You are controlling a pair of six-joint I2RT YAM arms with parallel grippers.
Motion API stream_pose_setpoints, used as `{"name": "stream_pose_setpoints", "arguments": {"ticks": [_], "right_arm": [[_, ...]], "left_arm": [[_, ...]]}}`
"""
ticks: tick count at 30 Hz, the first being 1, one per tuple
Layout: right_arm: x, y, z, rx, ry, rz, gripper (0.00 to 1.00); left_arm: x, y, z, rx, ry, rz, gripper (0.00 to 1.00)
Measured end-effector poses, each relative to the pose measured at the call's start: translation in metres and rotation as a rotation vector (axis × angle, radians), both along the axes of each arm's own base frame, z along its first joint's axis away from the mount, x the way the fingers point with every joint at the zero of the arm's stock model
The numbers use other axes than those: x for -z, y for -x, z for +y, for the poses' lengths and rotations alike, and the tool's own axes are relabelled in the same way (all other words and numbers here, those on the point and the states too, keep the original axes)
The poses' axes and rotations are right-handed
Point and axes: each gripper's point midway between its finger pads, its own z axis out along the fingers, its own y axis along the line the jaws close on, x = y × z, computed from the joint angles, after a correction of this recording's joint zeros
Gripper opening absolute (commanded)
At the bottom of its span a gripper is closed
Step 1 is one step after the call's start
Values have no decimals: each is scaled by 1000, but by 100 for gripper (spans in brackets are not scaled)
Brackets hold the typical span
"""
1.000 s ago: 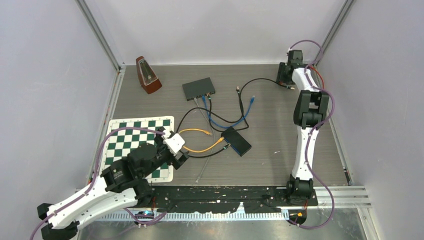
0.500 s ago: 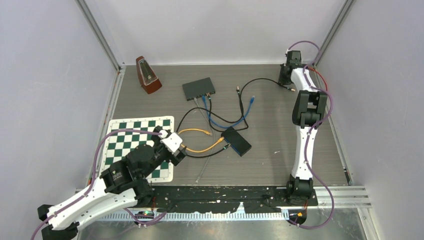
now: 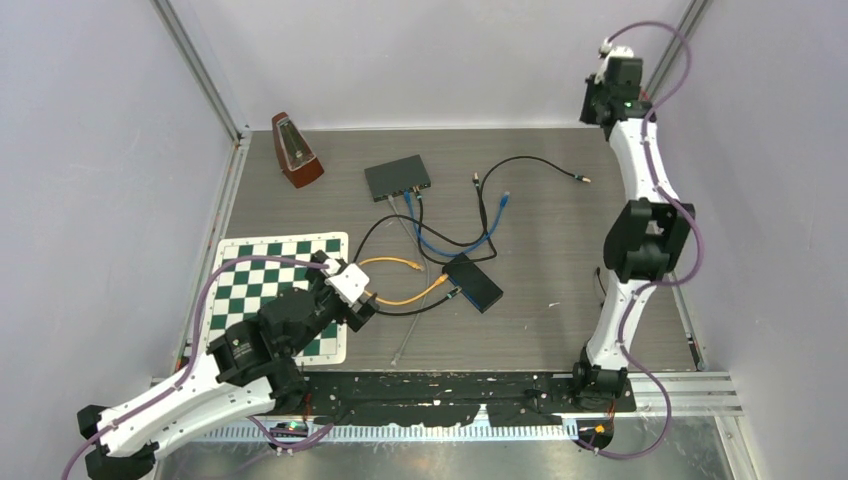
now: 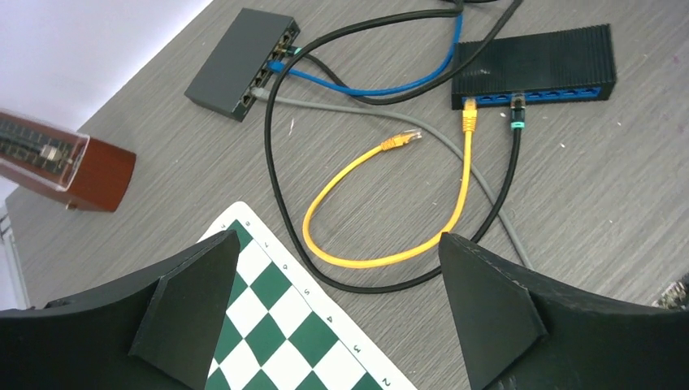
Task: Insert the plug into the switch port
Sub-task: Pick up the connector from the corner of the board.
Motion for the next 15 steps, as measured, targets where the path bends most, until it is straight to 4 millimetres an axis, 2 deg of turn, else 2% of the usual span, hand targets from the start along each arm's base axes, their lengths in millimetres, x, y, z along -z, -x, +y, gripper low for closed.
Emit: {"name": "stream_pose_setpoints", "arguments": {"ticks": [4, 8, 10, 11, 12, 15], "right_arm": [[-101, 22, 9, -49, 12, -200, 5], [-164, 57, 35, -154, -4, -315, 5], [-179, 74, 56, -238, -11, -343, 5], [-181, 82, 66, -279, -16, -344, 5], [-180, 93, 83, -349, -30, -341, 5], [-166, 122, 115, -495, -71, -295, 5]], "left_arm": [[7, -11, 8, -94, -13, 4, 100], [8, -14, 8, -126, -47, 34, 95], [3, -12, 2, -96, -39, 46, 96], [0, -9, 0, -74, -28, 50, 96], [-3, -6, -3, -51, -16, 52, 96], [-13, 3, -5, 3, 18, 52, 96]]}}
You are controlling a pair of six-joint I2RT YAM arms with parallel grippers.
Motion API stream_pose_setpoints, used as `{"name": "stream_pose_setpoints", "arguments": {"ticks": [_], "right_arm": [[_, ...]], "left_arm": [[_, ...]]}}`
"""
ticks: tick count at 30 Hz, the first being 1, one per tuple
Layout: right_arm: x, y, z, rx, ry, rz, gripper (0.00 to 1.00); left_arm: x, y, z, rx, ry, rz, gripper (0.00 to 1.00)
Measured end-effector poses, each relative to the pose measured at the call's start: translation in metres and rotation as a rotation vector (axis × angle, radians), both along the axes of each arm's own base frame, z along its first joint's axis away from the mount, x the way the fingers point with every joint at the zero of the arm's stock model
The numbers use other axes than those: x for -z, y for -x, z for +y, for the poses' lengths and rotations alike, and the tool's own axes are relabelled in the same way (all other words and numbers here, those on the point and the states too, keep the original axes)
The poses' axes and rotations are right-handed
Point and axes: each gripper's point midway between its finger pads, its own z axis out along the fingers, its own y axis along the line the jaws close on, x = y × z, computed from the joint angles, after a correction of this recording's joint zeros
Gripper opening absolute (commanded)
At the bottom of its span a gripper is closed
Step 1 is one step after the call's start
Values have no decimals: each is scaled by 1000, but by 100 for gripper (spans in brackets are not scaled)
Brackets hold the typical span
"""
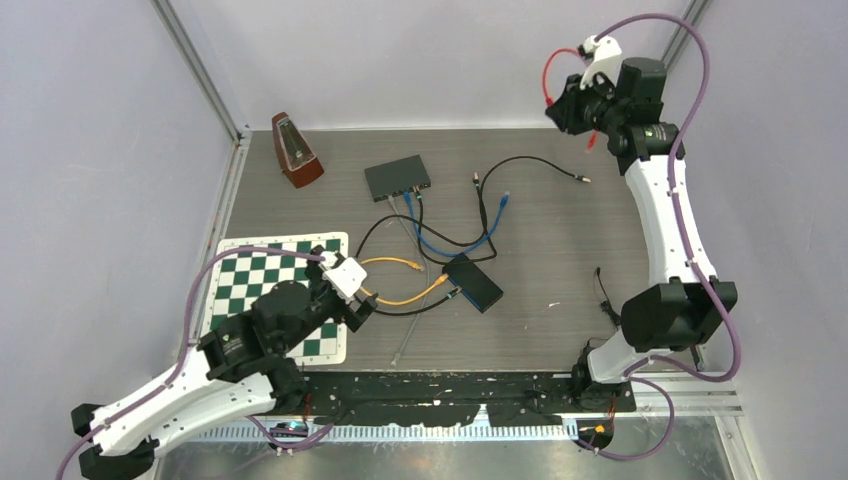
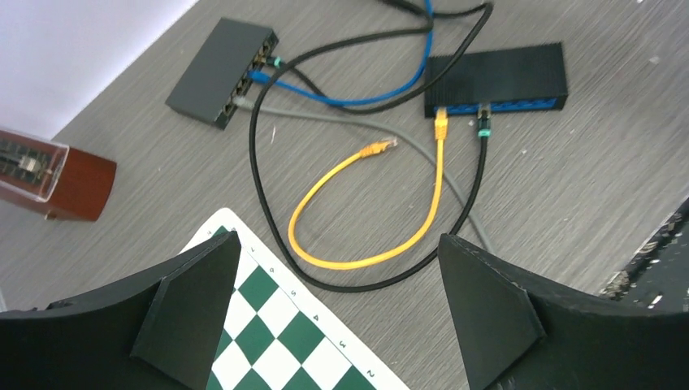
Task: Insert the plug into the switch port
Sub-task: Pick up the connector from the corner of the board.
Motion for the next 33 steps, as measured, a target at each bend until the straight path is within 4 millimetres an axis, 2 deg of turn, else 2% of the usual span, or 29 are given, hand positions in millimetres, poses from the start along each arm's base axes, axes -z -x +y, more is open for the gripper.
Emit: {"name": "stream_pose_setpoints", "arguments": {"ticks": [4, 10, 15, 19, 23, 25, 27, 30, 33], "right_arm": [[29, 36, 33, -170, -9, 70, 5], [73, 104, 80, -415, 13, 127, 5], [81, 168, 123, -677, 79, 42, 6], [85, 210, 134, -822, 143, -67, 5], [84, 232, 140, -910, 207, -172, 5], [87, 240, 143, -944, 233, -207, 5], [93, 248, 145, -979, 256, -233, 5], [98, 256, 148, -1016, 276, -257, 5], [98, 261, 153, -1051, 289, -281, 5]], "left_arm": [[-29, 9, 2, 40, 58, -26, 95], [-77, 15, 0, 105, 65, -73, 80], [-102, 13, -15, 166, 19, -89, 78], [-108, 17, -32, 267, -40, -78, 77], [-118, 22, -52, 372, -61, -90, 78], [-123, 22, -61, 411, -68, -92, 75], [-137, 20, -78, 457, -71, -95, 72], [-148, 14, -94, 481, -71, -97, 72], [-141, 11, -109, 512, -86, -75, 71]]}}
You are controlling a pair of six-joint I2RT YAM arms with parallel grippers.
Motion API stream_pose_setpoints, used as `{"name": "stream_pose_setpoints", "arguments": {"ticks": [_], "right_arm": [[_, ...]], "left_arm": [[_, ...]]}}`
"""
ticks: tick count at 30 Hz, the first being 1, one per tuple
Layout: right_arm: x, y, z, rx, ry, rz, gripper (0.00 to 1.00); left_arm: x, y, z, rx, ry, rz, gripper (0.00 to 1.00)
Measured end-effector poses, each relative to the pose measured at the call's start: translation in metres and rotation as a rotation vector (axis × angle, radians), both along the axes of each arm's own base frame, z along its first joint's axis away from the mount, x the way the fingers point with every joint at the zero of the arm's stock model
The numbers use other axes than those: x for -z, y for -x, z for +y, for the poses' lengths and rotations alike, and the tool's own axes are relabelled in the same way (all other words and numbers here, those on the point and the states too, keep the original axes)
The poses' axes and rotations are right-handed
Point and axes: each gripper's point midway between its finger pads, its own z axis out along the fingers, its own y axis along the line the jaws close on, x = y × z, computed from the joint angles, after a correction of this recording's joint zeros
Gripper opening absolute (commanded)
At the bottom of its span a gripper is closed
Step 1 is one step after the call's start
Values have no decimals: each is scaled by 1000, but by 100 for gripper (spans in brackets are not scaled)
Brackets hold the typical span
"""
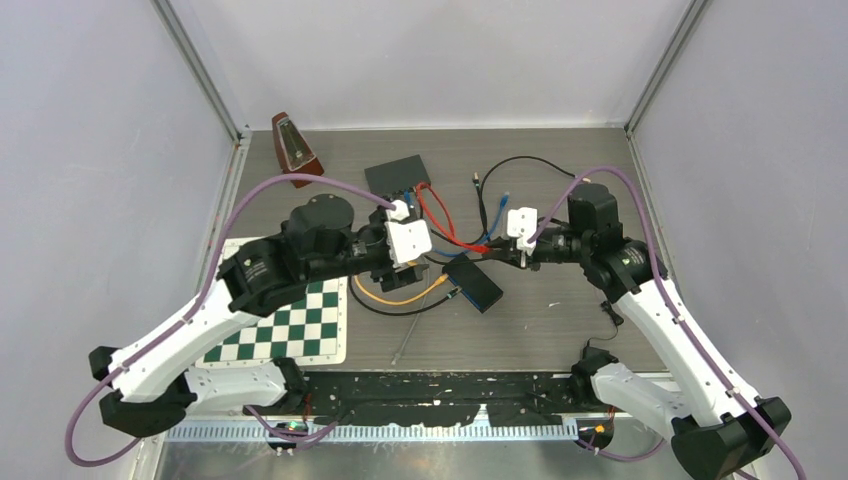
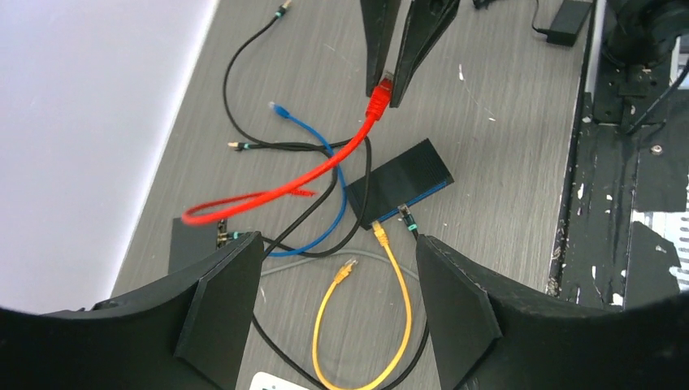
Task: Insert the plug into the switch port
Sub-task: Pick up the connector from the corner of the board.
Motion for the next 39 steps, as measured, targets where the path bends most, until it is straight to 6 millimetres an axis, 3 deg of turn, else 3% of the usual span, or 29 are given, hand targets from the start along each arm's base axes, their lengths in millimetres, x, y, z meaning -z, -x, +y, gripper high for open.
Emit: {"name": "stream_pose_setpoints", "arguments": {"ticks": [6, 16, 21, 24, 27, 28, 29, 31, 33, 37, 39], "right_arm": [[-3, 12, 10, -63, -1, -28, 5], [-4, 25, 20, -114, 1, -44, 5], [-4, 26, 22, -117, 4, -46, 5], [-4, 26, 22, -117, 5, -48, 5], [-5, 25, 23, -115, 2, -53, 7], [-5, 25, 23, -115, 2, -54, 13], [-5, 25, 23, -114, 0, -54, 23], [-4, 25, 23, -105, -3, -41, 41], [-5, 23, 23, -76, -18, -13, 52], [-20, 11, 23, 53, -94, 69, 69], [-30, 10, 25, 98, -150, 127, 70]], "left_arm": [[16, 1, -21, 87, -34, 0, 69], [54, -9, -59, 180, -107, 33, 54], [74, -9, -70, 209, -144, 73, 38], [79, -9, -73, 223, -154, 81, 34], [82, -9, -75, 232, -159, 85, 11], [82, -9, -75, 234, -161, 82, 2], [83, -10, -75, 234, -162, 81, 0], [84, -11, -75, 231, -168, 79, 0], [87, -13, -75, 227, -168, 79, 0], [100, -22, -72, 180, -164, 93, 0], [111, -26, -66, 153, -171, 107, 0]]}}
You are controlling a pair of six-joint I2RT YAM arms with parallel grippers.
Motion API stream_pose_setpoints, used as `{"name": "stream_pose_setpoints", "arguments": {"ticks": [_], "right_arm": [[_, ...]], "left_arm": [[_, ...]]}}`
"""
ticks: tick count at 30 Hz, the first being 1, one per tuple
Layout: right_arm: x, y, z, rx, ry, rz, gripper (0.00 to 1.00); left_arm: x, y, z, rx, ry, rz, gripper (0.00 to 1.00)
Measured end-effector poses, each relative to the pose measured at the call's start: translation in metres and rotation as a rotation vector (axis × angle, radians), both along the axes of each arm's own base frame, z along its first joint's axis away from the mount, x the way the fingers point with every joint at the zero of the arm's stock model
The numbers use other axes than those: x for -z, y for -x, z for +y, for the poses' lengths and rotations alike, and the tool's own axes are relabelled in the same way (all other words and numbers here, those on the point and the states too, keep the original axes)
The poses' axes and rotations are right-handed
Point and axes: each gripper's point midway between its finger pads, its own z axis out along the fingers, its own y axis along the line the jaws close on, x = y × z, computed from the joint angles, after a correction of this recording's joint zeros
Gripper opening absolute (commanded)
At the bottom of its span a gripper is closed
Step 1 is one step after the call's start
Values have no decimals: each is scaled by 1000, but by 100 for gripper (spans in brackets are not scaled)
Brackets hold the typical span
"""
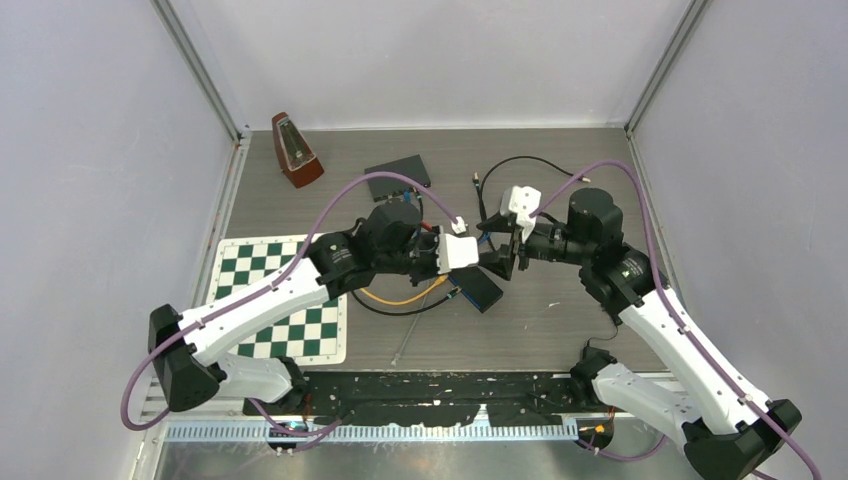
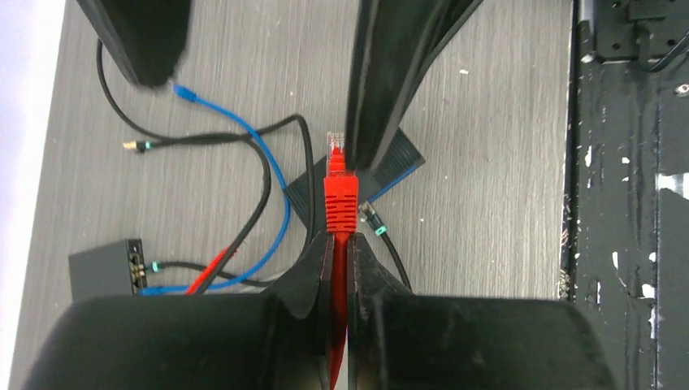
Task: Insert the plug into the switch port
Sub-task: Pick up the connector from the corner of the board.
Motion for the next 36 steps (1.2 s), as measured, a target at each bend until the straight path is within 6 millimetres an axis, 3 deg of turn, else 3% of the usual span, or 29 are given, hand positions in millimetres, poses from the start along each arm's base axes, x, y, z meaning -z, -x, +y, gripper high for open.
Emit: {"name": "stream_pose_setpoints", "arguments": {"ticks": [4, 12, 18, 23, 27, 31, 36], "right_arm": [[-20, -1, 3, 71, -118, 99, 70], [-42, -15, -6, 302, -372, 344, 61], [-35, -22, -2, 388, -517, 588, 57], [-18, -27, 5, 410, -537, 708, 61], [-22, -23, 5, 353, -493, 589, 61], [-38, -8, -3, 218, -446, 191, 62], [-34, 13, -13, 90, -366, -251, 62]], "left_arm": [[13, -6, 12, -53, 7, 13, 0], [-5, -11, 19, -106, 103, -12, 0], [-7, -13, 22, -137, 150, -1, 0], [-7, -13, 26, -160, 171, 19, 0], [-12, -11, 30, -183, 202, 77, 0], [-23, -5, 33, -186, 228, 167, 0], [-48, 8, 38, -163, 244, 250, 0]]}}
